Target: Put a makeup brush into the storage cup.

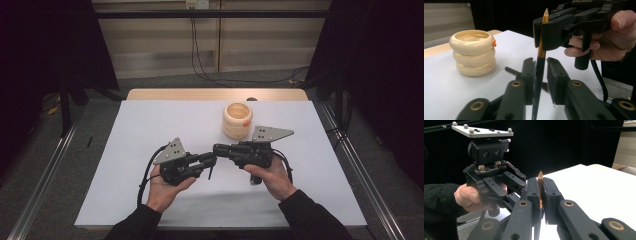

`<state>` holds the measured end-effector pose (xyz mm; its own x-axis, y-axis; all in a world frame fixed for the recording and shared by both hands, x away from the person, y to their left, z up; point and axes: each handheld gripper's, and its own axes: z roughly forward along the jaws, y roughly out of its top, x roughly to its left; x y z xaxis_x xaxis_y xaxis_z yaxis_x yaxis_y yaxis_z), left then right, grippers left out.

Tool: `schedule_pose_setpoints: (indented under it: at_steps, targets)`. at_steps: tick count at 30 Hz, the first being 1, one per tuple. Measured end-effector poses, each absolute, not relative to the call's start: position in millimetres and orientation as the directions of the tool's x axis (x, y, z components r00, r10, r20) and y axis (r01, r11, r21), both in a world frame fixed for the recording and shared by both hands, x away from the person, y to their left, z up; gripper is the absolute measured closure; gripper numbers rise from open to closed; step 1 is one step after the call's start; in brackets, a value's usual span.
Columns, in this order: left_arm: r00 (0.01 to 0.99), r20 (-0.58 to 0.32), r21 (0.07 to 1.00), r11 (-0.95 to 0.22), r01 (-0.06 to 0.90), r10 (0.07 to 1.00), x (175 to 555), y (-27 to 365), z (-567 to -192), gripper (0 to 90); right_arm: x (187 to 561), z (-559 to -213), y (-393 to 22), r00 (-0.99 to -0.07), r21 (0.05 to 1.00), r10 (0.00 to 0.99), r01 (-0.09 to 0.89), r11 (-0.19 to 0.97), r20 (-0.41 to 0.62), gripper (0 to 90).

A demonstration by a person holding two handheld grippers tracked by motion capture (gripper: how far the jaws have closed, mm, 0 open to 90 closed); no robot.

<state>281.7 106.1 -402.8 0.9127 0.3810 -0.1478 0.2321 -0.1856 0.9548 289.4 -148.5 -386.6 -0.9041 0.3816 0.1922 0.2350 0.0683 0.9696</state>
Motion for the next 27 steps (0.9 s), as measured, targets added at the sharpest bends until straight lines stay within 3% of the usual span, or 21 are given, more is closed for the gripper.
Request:
schedule_pose_setpoints:
  at_steps: [10, 11, 12, 13, 14, 22, 27]
  targets:
    - [0.891, -0.166, 0.949, -0.177, 0.261, 0.423, 284, 109, -403, 46.8, 290, -386, -151, -0.902, 0.972, 0.389, 0.227, 0.061, 0.186, 85.5]
    - [0.882, -0.176, 0.946, -0.172, 0.274, 0.437, 283, 109, -403, 36.5, 290, -385, -152, -0.902, 0.971, 0.388, 0.23, 0.06, 0.189, 85.5]
    - [0.88, -0.17, 0.947, -0.174, 0.271, 0.443, 284, 111, -403, 36.5, 290, -385, -152, -0.902, 0.971, 0.388, 0.23, 0.06, 0.189, 85.5]
    - [0.875, -0.165, 0.947, -0.176, 0.27, 0.456, 283, 112, -402, 29.8, 290, -385, -152, -0.902, 0.971, 0.389, 0.229, 0.063, 0.187, 85.5]
    - [0.872, -0.163, 0.948, -0.172, 0.268, 0.462, 283, 113, -402, 29.8, 290, -385, -152, -0.902, 0.971, 0.389, 0.229, 0.063, 0.187, 85.5]
    - [0.847, -0.191, 0.948, -0.13, 0.289, 0.496, 285, 123, -400, 3.8, 290, -384, -154, -0.904, 0.973, 0.389, 0.221, 0.068, 0.178, 85.6]
    - [0.82, -0.152, 0.946, -0.16, 0.283, 0.551, 282, 129, -398, 1.9, 290, -384, -155, -0.898, 0.973, 0.404, 0.22, 0.066, 0.176, 85.6]
